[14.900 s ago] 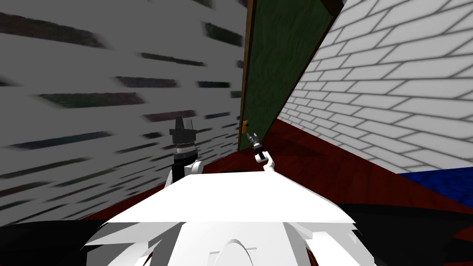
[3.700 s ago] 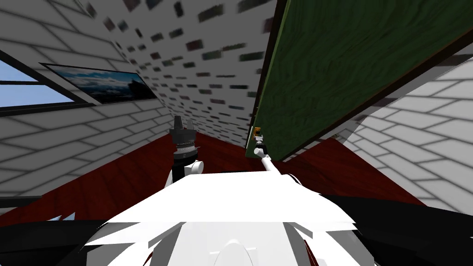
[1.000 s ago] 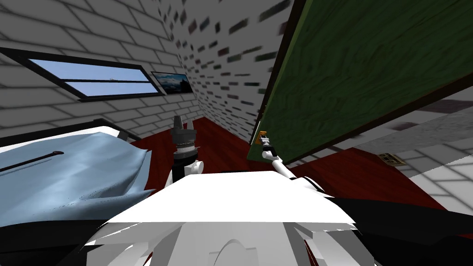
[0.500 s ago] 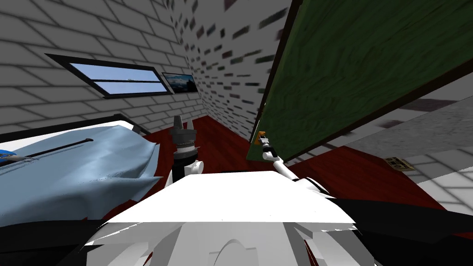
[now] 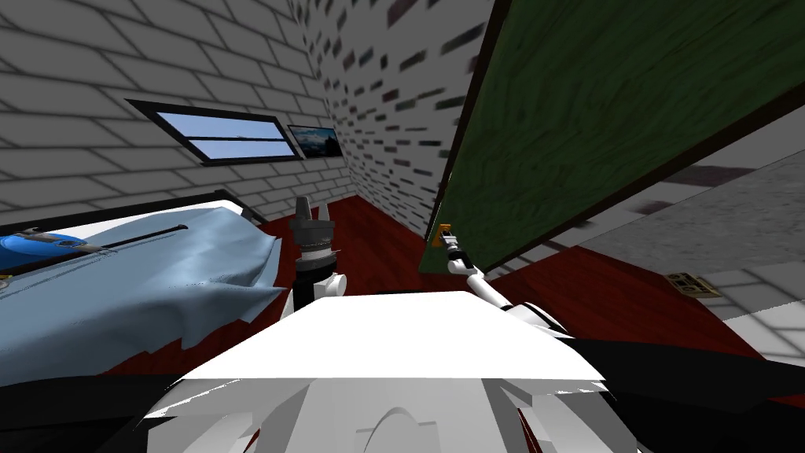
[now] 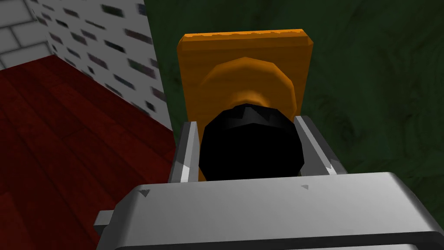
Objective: Pull the door open
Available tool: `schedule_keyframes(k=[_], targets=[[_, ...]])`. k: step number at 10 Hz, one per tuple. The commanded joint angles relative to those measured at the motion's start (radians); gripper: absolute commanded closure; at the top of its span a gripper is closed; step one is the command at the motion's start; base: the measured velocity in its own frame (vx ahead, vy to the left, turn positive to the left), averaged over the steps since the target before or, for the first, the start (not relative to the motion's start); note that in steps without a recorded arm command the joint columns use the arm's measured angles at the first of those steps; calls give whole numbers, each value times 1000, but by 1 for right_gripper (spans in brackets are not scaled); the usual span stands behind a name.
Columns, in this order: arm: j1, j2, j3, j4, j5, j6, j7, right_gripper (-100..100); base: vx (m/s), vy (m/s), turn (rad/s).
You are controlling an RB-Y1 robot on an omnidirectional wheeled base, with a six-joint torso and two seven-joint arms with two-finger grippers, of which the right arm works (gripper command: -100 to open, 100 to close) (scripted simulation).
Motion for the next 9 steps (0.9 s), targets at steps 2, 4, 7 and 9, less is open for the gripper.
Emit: schedule_keyframes(k=[2,4,7,9], targets=[[17,-25,33,-25,9,-9,-32,100,-207,-85,92],[24,-45,56,-39,15,-17,-55,100,-202,-76,84],[28,-54,69,-42,18,-18,-66,100,-131,-72,56],[38,-79,98,-54,21,-34,-91,100,-151,-78,108]])
